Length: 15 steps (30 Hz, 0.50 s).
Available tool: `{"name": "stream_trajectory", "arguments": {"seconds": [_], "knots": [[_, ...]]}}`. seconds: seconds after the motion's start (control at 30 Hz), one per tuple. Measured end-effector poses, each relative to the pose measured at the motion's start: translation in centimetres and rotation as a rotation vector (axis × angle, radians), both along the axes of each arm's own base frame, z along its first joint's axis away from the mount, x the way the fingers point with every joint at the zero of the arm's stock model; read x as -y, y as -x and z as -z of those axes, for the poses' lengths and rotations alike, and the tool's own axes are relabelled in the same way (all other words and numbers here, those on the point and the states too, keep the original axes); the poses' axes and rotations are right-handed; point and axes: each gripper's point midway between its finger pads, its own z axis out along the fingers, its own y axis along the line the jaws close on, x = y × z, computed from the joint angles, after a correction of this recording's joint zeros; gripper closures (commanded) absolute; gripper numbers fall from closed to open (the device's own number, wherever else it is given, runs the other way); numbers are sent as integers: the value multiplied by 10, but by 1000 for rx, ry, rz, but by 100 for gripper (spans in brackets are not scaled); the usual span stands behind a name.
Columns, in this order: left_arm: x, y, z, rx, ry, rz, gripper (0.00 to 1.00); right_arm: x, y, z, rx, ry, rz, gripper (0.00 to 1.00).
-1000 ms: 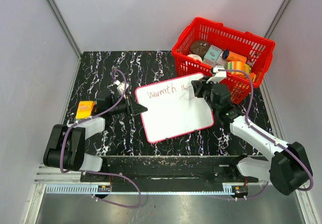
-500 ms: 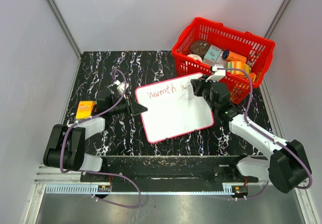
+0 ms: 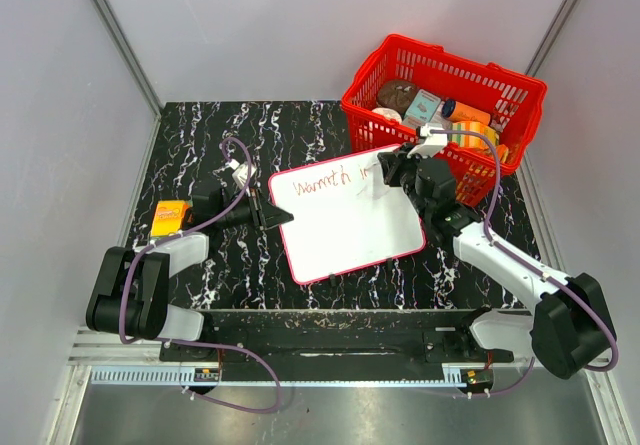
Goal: Write a sentence on the whiteboard
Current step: Write on the whiteboard with the whiteboard.
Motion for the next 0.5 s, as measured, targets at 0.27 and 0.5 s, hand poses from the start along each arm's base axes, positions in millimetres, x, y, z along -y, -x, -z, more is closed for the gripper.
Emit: {"name": "stream_trajectory", "arguments": {"seconds": [0.27,0.5], "knots": [[0,0,0,1,0,0,100,5,-2,-1,3,2,25,100],[0,0,0,0,0,0,100,9,-4,-1,3,2,37,100]]}}
